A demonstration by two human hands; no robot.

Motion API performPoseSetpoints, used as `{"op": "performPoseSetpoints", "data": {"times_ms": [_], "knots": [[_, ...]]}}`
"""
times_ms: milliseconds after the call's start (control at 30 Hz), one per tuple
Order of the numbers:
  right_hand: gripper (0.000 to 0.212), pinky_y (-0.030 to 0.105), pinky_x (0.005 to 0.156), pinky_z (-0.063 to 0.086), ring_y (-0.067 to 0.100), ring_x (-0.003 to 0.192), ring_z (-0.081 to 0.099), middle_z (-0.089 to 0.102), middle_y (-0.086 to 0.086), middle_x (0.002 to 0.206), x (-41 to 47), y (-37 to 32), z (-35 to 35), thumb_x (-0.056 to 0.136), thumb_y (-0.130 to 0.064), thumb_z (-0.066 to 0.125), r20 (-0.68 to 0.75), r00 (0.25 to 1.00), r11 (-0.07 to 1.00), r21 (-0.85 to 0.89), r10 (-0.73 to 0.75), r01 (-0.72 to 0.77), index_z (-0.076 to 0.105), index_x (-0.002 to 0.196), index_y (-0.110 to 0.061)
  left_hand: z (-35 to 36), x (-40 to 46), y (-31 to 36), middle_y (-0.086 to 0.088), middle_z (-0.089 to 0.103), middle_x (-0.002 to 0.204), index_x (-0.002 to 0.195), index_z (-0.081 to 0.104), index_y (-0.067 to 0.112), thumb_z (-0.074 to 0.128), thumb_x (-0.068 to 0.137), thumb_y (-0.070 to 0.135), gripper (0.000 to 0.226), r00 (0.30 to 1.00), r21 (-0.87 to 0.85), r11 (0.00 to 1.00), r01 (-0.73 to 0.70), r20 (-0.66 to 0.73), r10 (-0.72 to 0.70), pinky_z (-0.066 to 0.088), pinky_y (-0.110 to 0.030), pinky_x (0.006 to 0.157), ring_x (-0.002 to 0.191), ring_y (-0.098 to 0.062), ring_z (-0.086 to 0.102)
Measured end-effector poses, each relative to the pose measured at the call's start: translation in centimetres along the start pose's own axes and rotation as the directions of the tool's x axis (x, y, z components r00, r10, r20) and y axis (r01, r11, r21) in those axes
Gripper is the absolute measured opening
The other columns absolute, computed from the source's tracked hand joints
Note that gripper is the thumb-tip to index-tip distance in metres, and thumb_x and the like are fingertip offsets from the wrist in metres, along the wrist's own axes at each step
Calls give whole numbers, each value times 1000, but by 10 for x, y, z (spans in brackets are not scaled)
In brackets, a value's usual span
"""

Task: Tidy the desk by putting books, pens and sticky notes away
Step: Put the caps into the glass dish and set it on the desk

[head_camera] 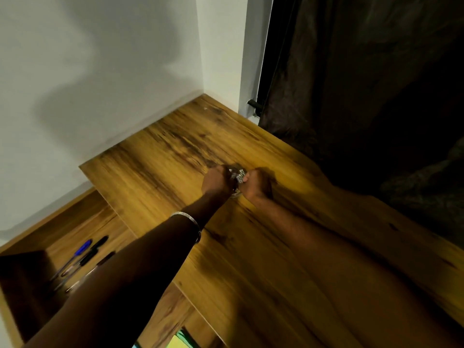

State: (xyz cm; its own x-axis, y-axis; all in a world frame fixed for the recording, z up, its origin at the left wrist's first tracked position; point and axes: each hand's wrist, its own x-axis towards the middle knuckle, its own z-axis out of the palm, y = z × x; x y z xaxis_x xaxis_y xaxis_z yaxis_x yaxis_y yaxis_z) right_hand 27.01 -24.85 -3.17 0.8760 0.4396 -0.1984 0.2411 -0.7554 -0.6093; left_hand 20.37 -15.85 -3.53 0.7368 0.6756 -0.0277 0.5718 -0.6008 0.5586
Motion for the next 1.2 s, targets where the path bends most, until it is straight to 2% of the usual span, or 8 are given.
{"op": "performPoseSetpoints", "data": {"times_ms": [433, 567, 700, 833, 933, 1033, 1100, 1200], "knots": [[24, 32, 76, 52, 26, 92, 67, 72, 10, 98, -7, 13, 8, 78, -21, 77, -18, 999, 990, 139, -29, 31, 70, 96, -7, -1, 0, -18, -13, 72, 98, 96, 70, 11, 63, 86, 42, 33, 999, -107, 993, 53, -6, -54, 41, -26, 67, 96, -30, 65], [44, 31, 75, 51, 25, 96, 64, 68, 8, 105, -7, 21, 9, 71, -27, 82, 3, 1000, 986, 167, -18, 17, 63, 107, -12, -4, 0, -28, -15, 65, 110, 112, 63, 12, 65, 85, 39, 38, 999, -164, 986, 14, 37, -8, 49, -33, 82, 102, -31, 62], [82, 45, 91, 52, 25, 117, 54, 54, 7, 130, -3, 36, 17, 59, -30, 88, 86, 995, 982, 184, -46, 29, 49, 129, -16, -9, -5, -36, -20, 54, 122, 130, 52, 14, 74, 76, 39, 63, 990, -207, 977, 43, 137, -14, 47, -37, 96, 111, -34, 55], [92, 42, 100, 47, 26, 124, 50, 52, 8, 135, -9, 33, 9, 57, -23, 89, 138, 987, 985, 159, -83, 60, 44, 137, -14, 42, 29, -92, -9, 61, 124, 132, 48, 20, 72, 48, 63, 97, 970, -229, 971, 61, 243, -4, 52, -43, 94, 114, -28, 59], [100, 36, 104, 44, 24, 127, 48, 51, 6, 138, -10, 27, 9, 53, -24, 89, 185, 979, 987, 149, -86, 58, 41, 141, -16, 23, 17, -76, -11, 58, 127, 134, 43, 17, 78, 60, 42, 86, 956, -178, 982, 57, 294, -2, 52, -45, 94, 115, -31, 58], [107, 43, 96, 51, 21, 114, 59, 61, -1, 125, 7, 35, 27, 30, -51, 79, 187, 977, 982, 176, -100, 67, 46, 129, -28, 2, 1, -53, -14, 50, 137, 140, 38, 11, 75, 72, 9, 77, 961, -135, 991, 17, 276, 21, 46, -37, 102, 124, -31, 51], [109, 42, 91, 54, 18, 110, 62, 64, -4, 120, 34, 57, 52, 24, -57, 77, 197, 975, 982, 173, -106, 72, 47, 125, -32, 3, 1, -52, -17, 45, 141, 145, 32, 7, 79, 69, 8, 89, 964, -156, 988, -15, 261, 56, 40, -34, 105, 128, -32, 46], [110, 39, 90, 55, 15, 107, 63, 66, -6, 116, 27, 46, 45, 17, -58, 80, 170, 981, 980, 188, -91, 58, 51, 120, -32, 3, 4, -51, -21, 47, 138, 145, 31, 4, 88, 52, 23, 111, 969, -161, 986, -49, 231, 86, 40, -37, 105, 127, -35, 47]]}}
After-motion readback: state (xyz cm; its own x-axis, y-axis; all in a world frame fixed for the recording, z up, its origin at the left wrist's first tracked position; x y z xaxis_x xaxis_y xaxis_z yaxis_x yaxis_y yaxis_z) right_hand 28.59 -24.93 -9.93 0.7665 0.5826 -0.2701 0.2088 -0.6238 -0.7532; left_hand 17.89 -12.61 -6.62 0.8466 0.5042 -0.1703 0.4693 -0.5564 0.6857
